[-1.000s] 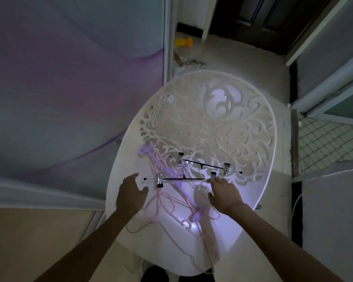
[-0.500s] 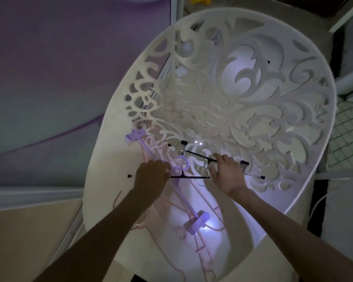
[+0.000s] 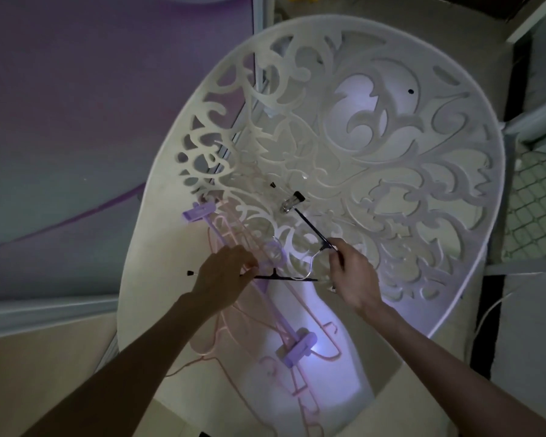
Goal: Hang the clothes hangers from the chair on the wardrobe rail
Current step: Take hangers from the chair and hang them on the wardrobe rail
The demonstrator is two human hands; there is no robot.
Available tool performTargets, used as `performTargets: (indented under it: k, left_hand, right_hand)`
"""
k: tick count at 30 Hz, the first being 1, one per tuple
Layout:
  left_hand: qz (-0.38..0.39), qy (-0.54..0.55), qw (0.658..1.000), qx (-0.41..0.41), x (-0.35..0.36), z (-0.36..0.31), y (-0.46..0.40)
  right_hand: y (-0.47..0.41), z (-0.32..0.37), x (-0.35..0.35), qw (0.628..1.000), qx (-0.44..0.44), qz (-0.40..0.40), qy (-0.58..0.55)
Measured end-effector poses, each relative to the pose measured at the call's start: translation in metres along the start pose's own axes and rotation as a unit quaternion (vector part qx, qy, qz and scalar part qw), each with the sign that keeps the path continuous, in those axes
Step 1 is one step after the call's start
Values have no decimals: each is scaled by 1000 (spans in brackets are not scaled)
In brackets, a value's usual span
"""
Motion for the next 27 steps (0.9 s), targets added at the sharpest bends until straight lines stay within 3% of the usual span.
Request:
performTargets:
  k: [2,5,7,9,13,16,19,22,27]
  left_hand:
    - [-10,-1,1000,9,-1,0,0]
    - [-1,-4,1000,13,3,5,0]
    - [-7,-13,1000,25,-2,7,1]
    - [-63,-29,997,42,-20,8,4]
    - [-153,-66,984,-63,-52,38,16]
    - [-67,-106,981,-148,-44,59,25]
    - [29,-7,987,-155,-32,68,38]
    - [60,107,983,-136,-32,63,50]
    - [-18,309,935,-175,-43,68,39]
  right_hand:
    - [-2,-3,16,995,29,74,-66]
    - [3,-1,40,985,0,174,-6]
    - [7,-4,52,979,-1,197,50]
    - [8,-7,55,981,22,187,45]
    - [13,-12,60,981,47,177,-63]
    - [20,-12,62,956,104,217,-169]
    - [22,-9,53,933,169,201,-246]
    - [20,-9,44,902,229,184,-317]
    - [17,10,41,919,194,199,-280]
Point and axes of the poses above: each hand's wrist, its own y-axis away from the middle knuckle, its own x-axis out of the palm, z = x × y, the point moved 7 cm from there along -y, towards the middle knuckle, and after that the axes turned 3 degrees about -y, right-handed, at the moved point
